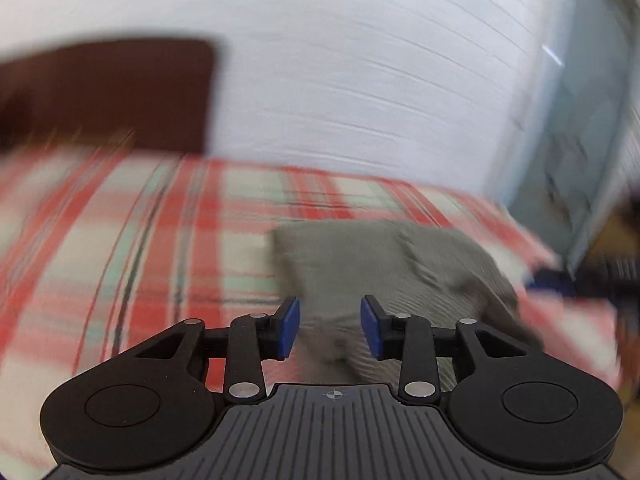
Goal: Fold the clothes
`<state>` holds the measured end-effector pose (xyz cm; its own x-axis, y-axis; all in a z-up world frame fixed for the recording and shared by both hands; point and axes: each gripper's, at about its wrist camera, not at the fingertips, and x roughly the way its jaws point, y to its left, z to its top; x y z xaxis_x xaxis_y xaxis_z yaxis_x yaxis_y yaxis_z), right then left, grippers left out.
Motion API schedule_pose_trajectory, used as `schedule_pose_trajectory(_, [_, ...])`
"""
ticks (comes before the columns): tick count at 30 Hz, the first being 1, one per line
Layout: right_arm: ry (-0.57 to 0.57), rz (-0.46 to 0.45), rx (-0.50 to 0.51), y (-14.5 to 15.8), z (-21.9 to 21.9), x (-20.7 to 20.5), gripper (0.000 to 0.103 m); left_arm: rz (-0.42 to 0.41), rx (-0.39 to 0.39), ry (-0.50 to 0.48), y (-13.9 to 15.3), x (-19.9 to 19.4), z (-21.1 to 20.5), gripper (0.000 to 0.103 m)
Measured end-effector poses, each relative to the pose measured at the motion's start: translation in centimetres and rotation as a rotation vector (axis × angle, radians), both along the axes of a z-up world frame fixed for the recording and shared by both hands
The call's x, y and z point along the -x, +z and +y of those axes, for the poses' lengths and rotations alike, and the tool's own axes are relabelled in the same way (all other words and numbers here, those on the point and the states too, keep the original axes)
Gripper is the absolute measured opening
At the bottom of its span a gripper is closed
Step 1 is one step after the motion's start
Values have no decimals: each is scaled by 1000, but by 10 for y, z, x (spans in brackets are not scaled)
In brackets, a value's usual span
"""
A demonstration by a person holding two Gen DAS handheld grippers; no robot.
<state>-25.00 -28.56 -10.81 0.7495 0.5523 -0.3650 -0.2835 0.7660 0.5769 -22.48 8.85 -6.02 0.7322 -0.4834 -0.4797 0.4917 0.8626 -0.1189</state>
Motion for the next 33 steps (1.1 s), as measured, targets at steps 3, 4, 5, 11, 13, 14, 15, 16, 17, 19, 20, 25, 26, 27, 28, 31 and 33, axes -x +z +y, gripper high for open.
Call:
schedule_pose_trajectory(3, [121,-82,196,16,38,8,44,-109,-180,-139,0,21,-41,58])
schedule_pose_trajectory(4, [156,-99,250,18,49,10,46,-113,-200,-146,-3,22,-46,59])
schedule_pose_trajectory(5, [178,-116,311,19,57,12,46,-118,-220,-152,-6,22,-51,59])
schedule_pose_trajectory(11, [231,-140,532,7,85,8,46,-137,-280,-168,-17,16,-65,59])
schedule_pose_trajectory(13, [224,-127,514,4,85,5,44,-143,-297,-173,-20,14,-68,59])
schedule_pose_trajectory(14, [216,-118,501,3,85,2,39,-146,-306,-175,-22,13,-70,51])
schedule_pose_trajectory(15, [209,-105,473,3,83,0,14,-144,-310,-179,-23,11,-72,26])
schedule_pose_trajectory(16, [205,-83,426,4,79,-3,3,-117,-295,-189,-23,7,-72,14])
schedule_pose_trajectory(17, [195,-59,358,5,73,-7,3,-89,-271,-198,-22,2,-71,9])
schedule_pose_trajectory(19, [175,-9,201,4,57,-15,3,-20,-146,-193,-20,-12,-57,9])
schedule_pose_trajectory(20, [162,21,104,1,46,-19,3,17,-78,-189,-20,-19,-49,9])
schedule_pose_trajectory(25, [117,131,-295,-19,-1,-34,3,261,414,-143,-32,-62,16,7])
schedule_pose_trajectory(26, [104,143,-329,-22,-6,-36,3,280,436,-126,-36,-67,22,7])
schedule_pose_trajectory(27, [100,149,-359,-24,-10,-37,3,300,461,-112,-40,-71,27,6])
schedule_pose_trajectory(28, [97,153,-394,-27,-13,-39,3,332,493,-107,-46,-76,31,6])
schedule_pose_trajectory(31, [72,191,-437,-39,-18,-47,3,356,512,-97,-56,-80,35,4])
schedule_pose_trajectory(33, [55,239,-452,-51,-18,-54,3,354,504,-91,-59,-81,35,4])
